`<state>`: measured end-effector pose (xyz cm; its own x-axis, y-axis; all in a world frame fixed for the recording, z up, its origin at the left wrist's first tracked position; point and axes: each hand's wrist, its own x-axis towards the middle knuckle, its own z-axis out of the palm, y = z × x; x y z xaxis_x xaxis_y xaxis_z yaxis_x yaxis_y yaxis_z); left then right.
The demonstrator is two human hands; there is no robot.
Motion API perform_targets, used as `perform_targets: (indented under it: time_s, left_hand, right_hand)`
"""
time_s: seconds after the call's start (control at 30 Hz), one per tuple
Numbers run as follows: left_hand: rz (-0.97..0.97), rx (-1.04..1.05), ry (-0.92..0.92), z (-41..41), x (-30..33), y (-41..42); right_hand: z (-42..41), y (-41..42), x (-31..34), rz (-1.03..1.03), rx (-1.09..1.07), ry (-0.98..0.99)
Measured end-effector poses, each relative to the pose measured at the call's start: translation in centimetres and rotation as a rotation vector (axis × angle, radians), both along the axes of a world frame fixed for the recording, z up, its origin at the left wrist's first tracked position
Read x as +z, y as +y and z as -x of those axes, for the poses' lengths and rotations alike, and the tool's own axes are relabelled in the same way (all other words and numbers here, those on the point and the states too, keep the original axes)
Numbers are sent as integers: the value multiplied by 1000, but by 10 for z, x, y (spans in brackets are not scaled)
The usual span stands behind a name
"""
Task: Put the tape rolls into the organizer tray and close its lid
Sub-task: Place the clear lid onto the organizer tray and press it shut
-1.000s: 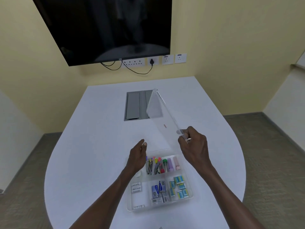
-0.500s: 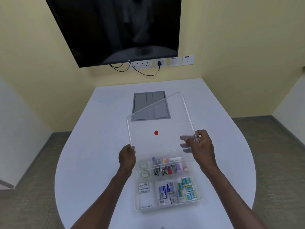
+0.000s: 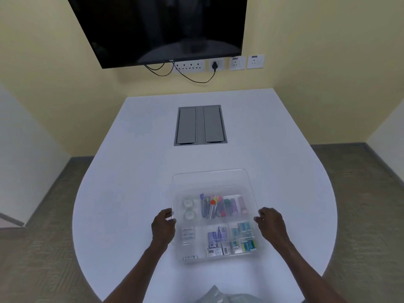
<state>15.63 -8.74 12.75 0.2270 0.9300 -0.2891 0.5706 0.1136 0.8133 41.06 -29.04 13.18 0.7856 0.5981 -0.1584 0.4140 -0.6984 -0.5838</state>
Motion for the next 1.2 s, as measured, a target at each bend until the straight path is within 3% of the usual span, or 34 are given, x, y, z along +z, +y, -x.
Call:
perform_targets:
  time_s: [0.2, 0.63, 0.83, 0.93, 1.1, 1.2]
  left_hand:
    - [14, -112, 183, 9, -22, -17]
    - [-14, -117, 203, 17, -31, -32]
    - [25, -88, 189, 32, -40, -40]
    - [9, -101, 206, 34, -38, -48]
    - [-278, -442, 288, 39, -43, -71]
    - [-285, -597, 354, 29, -50, -85]
  right_hand:
    - [3, -16, -21, 107, 67, 6]
    - [13, -21, -33, 186, -32, 107]
    - [21, -29, -32, 145, -34, 86]
    - [26, -30, -31, 219, 65, -24]
    - [47, -32, -44, 240, 351, -229]
    - [60, -33, -58, 285, 398, -215]
